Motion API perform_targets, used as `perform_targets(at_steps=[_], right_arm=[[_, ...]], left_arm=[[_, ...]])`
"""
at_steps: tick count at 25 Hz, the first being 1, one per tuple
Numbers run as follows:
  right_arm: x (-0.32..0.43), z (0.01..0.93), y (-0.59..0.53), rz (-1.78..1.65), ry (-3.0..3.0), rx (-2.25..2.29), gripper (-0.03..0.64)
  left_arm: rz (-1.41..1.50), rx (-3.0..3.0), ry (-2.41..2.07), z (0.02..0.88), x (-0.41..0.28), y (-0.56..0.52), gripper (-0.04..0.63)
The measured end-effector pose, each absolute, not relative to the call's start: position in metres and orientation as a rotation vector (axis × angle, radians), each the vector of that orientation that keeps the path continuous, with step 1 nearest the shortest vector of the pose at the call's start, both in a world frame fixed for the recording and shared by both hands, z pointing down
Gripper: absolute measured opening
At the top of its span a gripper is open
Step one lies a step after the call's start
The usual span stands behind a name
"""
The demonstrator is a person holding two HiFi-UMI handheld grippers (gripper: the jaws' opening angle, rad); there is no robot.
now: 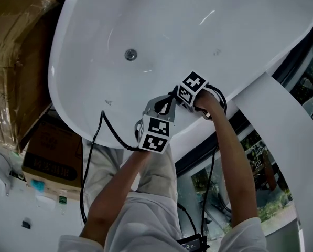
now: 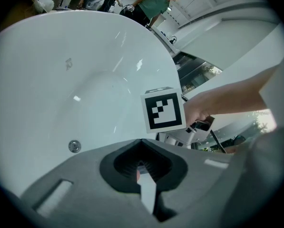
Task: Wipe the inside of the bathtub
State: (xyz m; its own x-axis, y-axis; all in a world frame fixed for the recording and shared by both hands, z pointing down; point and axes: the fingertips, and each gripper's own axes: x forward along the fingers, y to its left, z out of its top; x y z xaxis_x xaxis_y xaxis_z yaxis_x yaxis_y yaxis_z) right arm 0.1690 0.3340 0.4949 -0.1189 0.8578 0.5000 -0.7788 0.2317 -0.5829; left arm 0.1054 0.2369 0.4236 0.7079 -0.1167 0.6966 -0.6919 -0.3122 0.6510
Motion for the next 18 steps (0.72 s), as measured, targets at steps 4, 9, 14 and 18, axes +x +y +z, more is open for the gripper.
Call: perform_targets(at_steps=[4, 9, 14, 18], right_arm=[[0.17, 0.495, 0.327, 1.411, -0.973, -0.081, 0.067], [0.172, 0.496, 0.306, 1.41, -1.005, -0.054, 0.067], [0.183, 0.5, 0.273, 1.34, -1.027, -0.013, 0.067], [0.194, 0.506, 0.241, 1.309, -1.053, 0.043, 0.068]], left_arm=[[0.653, 1.819, -0.639, 0.424, 0.105, 0.236, -0.002], [0.647, 1.813, -0.644, 0.425, 0.109, 0.233, -0.002], [0.653, 1.799, -0.648, 0.426, 0.11, 0.23, -0.002], [0.641, 1.8, -0.651, 0.43, 0.112, 0.222, -0.002]])
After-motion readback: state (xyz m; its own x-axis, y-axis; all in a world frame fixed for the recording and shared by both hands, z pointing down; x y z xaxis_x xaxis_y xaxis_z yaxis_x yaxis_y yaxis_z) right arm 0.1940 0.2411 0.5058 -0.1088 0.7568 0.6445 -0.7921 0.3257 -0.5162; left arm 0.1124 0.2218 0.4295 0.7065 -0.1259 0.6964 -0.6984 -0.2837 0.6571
